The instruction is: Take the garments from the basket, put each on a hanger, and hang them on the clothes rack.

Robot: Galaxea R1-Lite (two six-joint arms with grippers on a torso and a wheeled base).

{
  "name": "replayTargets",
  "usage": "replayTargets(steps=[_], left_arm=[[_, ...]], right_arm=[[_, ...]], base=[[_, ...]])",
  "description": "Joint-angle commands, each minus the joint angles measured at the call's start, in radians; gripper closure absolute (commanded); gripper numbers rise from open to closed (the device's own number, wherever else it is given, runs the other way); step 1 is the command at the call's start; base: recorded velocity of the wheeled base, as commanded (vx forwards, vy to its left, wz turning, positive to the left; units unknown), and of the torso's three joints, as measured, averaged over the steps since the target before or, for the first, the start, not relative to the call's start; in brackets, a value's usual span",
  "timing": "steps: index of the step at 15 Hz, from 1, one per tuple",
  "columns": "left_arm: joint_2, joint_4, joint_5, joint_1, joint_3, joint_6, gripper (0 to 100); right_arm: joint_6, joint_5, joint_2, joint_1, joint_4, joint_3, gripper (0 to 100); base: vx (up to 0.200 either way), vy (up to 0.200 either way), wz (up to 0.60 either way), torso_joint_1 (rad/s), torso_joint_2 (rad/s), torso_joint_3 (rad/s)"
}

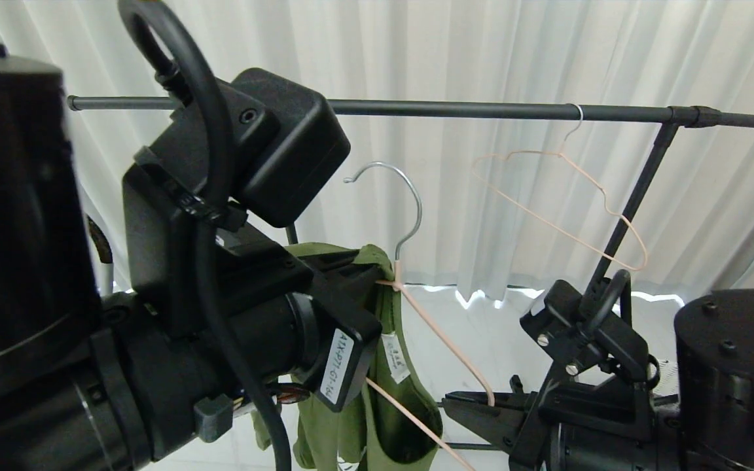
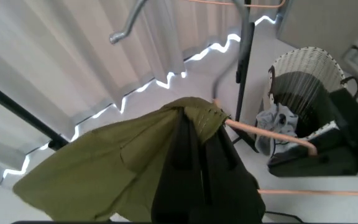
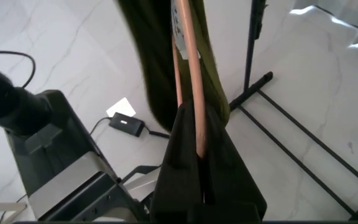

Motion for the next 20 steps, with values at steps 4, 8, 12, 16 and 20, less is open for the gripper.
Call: replayTargets(steps=[4, 8, 12, 16, 20], left_arm=[[-0.031, 0.000, 0.002, -0.003, 0.024, 0.002, 100], [-0.028, 0.000, 0.003, 0.009, 0.020, 0.002, 100], [-0.010, -0.009, 0.005, 0.012, 0.021, -0.001, 100], [0.005, -0.040, 0.005, 0.030, 0.030, 0.005, 100], [0.042, -0.079, 0.006, 0.040, 0.029, 0.005, 100]], right_arm=[[0.000, -0.002, -0.005, -0.060, 0.001, -0.006, 100], [-0.002, -0.004, -0.048, -0.090, 0.001, -0.006, 100], [-0.008, -0.004, -0.078, -0.119, 0.001, -0.008, 100], [-0.013, -0.005, -0.112, -0.125, 0.000, -0.011, 100], [-0.066, -0.005, -0.154, -0.123, 0.000, -0.012, 100]], base=[[0.000, 0.000, 0.00, 0.000, 0.00, 0.000], [0.000, 0.000, 0.00, 0.000, 0.00, 0.000], [0.000, 0.000, 0.00, 0.000, 0.00, 0.000], [0.000, 0.000, 0.00, 0.000, 0.00, 0.000], [0.000, 0.000, 0.00, 0.000, 0.00, 0.000]])
